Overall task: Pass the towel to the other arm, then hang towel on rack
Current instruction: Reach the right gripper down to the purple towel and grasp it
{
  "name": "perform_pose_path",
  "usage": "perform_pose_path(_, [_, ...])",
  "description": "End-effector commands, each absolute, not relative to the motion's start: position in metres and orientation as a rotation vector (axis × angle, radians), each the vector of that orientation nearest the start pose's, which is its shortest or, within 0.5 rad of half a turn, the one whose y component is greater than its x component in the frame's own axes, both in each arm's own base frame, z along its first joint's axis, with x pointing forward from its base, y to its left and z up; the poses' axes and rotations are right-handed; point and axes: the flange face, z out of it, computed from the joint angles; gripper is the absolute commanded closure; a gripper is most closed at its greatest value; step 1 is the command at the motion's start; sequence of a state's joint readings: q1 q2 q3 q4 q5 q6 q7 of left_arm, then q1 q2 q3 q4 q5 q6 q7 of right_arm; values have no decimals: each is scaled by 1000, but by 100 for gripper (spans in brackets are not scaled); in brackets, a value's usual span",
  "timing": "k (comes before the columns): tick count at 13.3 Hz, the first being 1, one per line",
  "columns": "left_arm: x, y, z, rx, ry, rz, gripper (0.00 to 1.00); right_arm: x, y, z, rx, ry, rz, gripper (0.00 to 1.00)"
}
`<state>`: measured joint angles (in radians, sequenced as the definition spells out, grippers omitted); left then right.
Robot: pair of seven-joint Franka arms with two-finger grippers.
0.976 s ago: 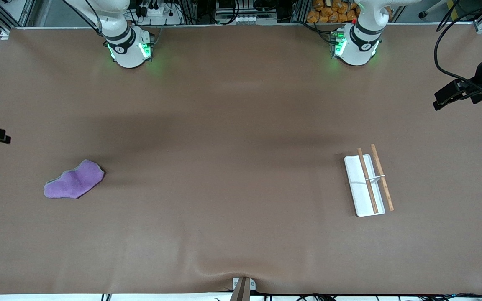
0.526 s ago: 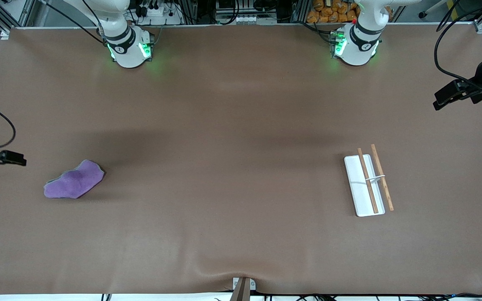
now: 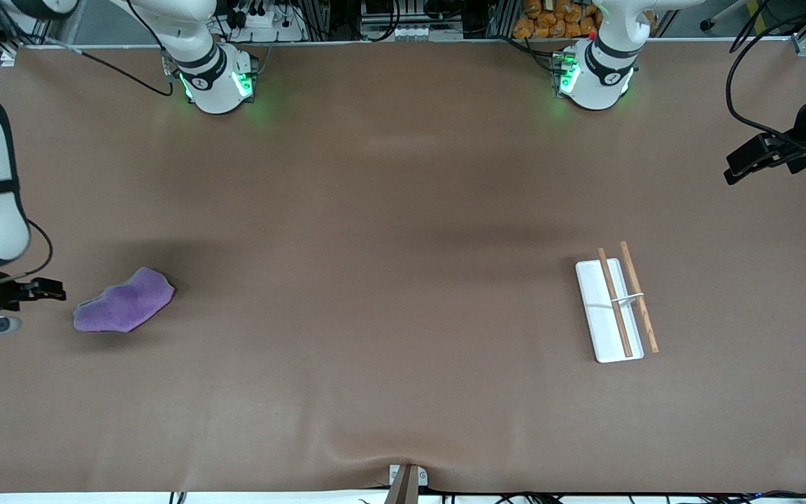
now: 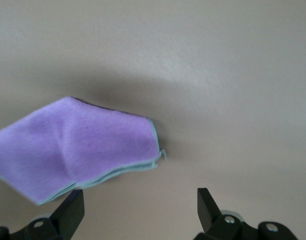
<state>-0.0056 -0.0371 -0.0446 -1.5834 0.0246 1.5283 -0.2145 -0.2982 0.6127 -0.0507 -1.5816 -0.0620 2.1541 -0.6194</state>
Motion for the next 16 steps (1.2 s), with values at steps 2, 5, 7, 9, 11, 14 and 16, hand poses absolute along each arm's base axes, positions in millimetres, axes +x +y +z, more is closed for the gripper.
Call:
perform_pose_path(2, [540,-25,637,-3119,-240,31,0,661,-233,245,-3101,-668,104,0])
perform_pose_path(5, [541,-26,633,-3120,-238,39,0,662,-236,228,-3056,-882,74,0])
perform_pose_path(7, [541,-27,631,-3120,-235,44,0,661,-236,219,-3027,-916,75,0])
perform_pose_path(9, [541,-26,630,-3118,-238,48,0,659,-235,213,-2997,-957,78,0])
perform_pose_path(11, [541,-26,628,-3118,-238,48,0,657,-236,203,-2980,-945,81,0])
perform_pose_path(14, [541,-25,629,-3119,-240,46,0,655,-239,190,-2968,-921,68,0])
perform_pose_path(16, [540,-24,632,-3120,-245,39,0,654,-238,187,-2959,-895,60,0])
